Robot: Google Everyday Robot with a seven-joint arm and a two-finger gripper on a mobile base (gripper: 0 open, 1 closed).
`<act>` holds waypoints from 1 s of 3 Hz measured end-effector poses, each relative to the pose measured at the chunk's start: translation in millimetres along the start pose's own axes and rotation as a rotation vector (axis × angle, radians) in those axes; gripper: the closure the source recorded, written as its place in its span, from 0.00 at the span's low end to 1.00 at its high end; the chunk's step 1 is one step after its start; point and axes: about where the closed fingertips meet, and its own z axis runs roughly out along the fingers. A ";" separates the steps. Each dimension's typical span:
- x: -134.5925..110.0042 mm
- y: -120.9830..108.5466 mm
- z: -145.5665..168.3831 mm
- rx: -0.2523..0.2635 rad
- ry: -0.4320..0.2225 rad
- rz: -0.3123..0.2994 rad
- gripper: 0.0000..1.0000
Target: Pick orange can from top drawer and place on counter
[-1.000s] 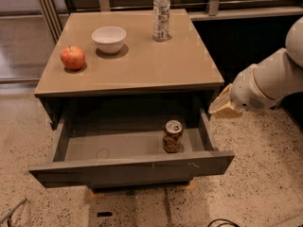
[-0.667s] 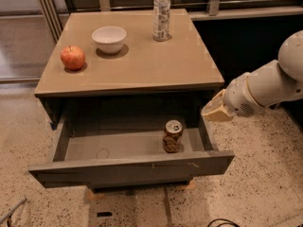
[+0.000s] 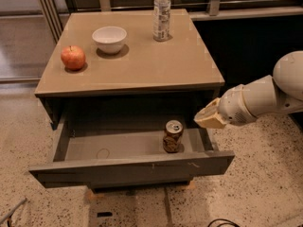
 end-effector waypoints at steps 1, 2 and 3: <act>9.2 1.7 12.0 -0.033 -0.005 0.012 0.73; 13.7 2.5 23.0 -0.054 -0.016 0.023 0.50; 16.0 2.6 35.1 -0.075 -0.030 0.029 0.27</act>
Offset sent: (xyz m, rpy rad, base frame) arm 0.0032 0.0054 -0.0388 0.0563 0.0645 0.0197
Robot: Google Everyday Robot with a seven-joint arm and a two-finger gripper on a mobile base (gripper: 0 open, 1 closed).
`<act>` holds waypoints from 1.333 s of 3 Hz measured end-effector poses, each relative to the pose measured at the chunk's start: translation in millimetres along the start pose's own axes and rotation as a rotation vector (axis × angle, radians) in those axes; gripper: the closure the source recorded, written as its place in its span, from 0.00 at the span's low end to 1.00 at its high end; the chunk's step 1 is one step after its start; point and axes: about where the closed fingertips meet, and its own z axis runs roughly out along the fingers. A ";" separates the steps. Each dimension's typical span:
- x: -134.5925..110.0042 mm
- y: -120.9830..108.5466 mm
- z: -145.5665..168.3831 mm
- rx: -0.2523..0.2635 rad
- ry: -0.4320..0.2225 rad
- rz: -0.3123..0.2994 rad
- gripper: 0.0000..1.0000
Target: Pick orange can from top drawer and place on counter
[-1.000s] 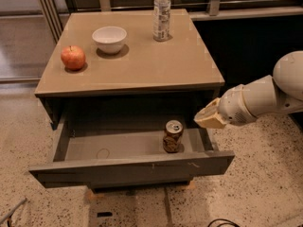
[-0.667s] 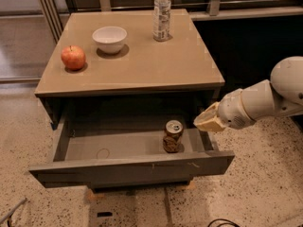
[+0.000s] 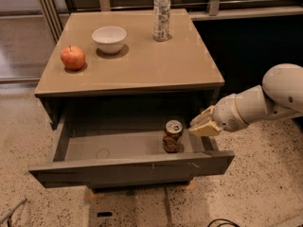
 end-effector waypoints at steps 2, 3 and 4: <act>0.4 -3.3 28.8 0.001 -0.035 -0.024 0.23; -3.1 -5.0 40.7 0.006 -0.052 -0.038 0.23; -6.9 -9.0 57.2 0.009 -0.067 -0.054 0.24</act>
Offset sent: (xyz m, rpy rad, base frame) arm 0.0143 0.0189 -0.0290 0.0385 -0.0441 0.0110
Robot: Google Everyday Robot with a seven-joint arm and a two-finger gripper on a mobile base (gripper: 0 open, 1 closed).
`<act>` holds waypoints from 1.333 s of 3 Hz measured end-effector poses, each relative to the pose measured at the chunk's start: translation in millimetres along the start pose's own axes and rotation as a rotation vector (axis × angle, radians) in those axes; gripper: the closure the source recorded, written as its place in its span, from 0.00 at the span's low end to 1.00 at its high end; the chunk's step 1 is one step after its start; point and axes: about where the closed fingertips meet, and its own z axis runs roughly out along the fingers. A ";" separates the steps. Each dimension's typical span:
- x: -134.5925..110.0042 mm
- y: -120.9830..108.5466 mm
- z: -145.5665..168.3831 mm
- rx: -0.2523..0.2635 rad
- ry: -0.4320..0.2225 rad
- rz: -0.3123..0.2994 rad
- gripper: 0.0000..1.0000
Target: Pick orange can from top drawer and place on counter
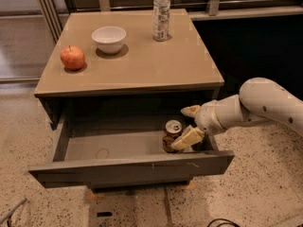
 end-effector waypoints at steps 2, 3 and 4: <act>6.6 -4.2 35.8 -0.015 0.025 -0.036 0.23; 13.5 -4.8 50.0 -0.025 0.051 -0.053 0.23; 14.3 -4.8 52.0 -0.026 0.055 -0.056 0.37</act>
Offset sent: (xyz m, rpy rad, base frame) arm 0.0196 0.0254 -0.0464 -0.0668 -0.0117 0.0536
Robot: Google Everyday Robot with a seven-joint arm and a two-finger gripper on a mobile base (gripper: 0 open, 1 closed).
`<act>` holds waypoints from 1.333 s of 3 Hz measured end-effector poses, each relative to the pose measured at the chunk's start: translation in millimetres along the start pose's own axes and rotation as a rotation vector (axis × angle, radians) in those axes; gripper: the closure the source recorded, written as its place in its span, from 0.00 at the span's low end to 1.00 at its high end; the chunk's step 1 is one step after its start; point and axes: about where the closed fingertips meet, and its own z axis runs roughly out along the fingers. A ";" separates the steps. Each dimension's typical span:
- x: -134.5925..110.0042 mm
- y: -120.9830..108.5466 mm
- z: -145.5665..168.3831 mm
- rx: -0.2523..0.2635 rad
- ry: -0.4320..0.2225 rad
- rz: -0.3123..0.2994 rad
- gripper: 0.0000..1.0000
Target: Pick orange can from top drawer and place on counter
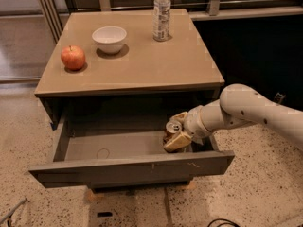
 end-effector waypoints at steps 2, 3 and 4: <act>-0.1 0.1 0.0 0.000 0.000 0.000 0.84; -14.3 5.3 -10.2 -0.001 0.000 -0.010 1.00; -54.1 8.2 -34.8 0.004 0.005 -0.020 1.00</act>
Offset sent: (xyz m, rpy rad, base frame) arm 0.0000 0.0000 0.0000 0.0000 0.0000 0.0001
